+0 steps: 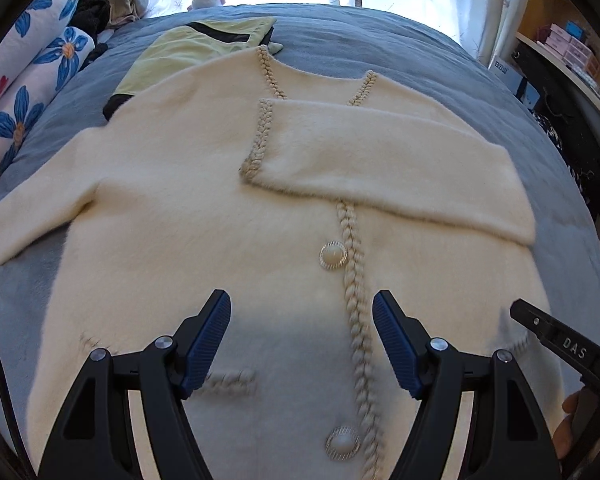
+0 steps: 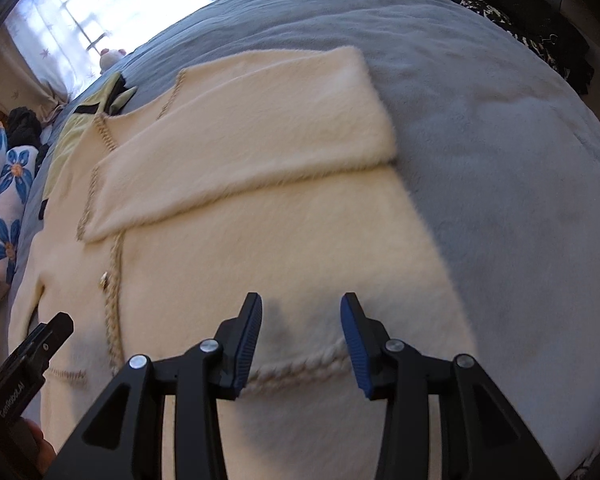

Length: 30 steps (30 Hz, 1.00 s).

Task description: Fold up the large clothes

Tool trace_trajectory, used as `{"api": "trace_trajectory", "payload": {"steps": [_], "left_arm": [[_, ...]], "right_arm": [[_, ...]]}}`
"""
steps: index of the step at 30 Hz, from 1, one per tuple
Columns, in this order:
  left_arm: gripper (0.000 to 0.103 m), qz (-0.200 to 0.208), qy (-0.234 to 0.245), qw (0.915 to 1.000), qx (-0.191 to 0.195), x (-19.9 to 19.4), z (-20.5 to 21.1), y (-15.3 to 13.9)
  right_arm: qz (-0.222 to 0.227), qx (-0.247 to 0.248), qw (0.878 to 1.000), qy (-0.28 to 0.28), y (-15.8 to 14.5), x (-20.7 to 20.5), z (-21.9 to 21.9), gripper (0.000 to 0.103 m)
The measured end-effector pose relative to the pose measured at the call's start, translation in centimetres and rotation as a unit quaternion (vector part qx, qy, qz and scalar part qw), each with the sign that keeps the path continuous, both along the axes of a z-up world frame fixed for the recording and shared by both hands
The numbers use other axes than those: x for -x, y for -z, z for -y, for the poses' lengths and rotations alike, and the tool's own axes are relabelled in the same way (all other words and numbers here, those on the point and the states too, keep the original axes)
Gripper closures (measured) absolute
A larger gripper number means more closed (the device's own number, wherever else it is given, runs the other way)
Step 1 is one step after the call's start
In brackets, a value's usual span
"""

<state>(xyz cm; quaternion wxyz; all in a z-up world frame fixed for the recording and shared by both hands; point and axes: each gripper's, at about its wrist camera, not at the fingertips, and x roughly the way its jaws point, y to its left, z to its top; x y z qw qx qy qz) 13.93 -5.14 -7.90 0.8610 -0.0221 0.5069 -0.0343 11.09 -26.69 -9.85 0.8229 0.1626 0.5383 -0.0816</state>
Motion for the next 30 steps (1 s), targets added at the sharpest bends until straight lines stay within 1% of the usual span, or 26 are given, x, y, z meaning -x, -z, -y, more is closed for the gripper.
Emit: {"api": "trace_trajectory", "payload": {"steps": [2, 7, 16, 23, 30], "left_arm": [[0.031, 0.003, 0.001, 1.0000, -0.005, 1.2, -0.5, -0.5], [0.031, 0.005, 0.000, 1.0000, 0.000, 3.5, -2.1, -1.6], [0.031, 0.031, -0.008, 0.9994, 0.008, 7.0, -5.7, -3.8], [0.031, 0.036, -0.025, 0.9988, 0.021, 8.1, -9.4, -4.3], [0.031, 0.032, -0.047, 0.9981, 0.027, 8.3, -14.1, -3.9]], "right_arm": [[0.001, 0.002, 1.000, -0.012, -0.3, 0.6, -1.1, 0.062], [0.005, 0.007, 0.999, -0.043, -1.5, 2.2, -4.2, 0.062], [0.021, 0.033, 0.995, -0.090, -3.6, 4.3, -9.5, 0.062], [0.027, 0.051, 0.991, -0.122, -4.6, 4.7, -13.7, 0.062], [0.029, 0.084, 0.982, -0.166, -4.9, 4.3, -18.9, 0.062]]}}
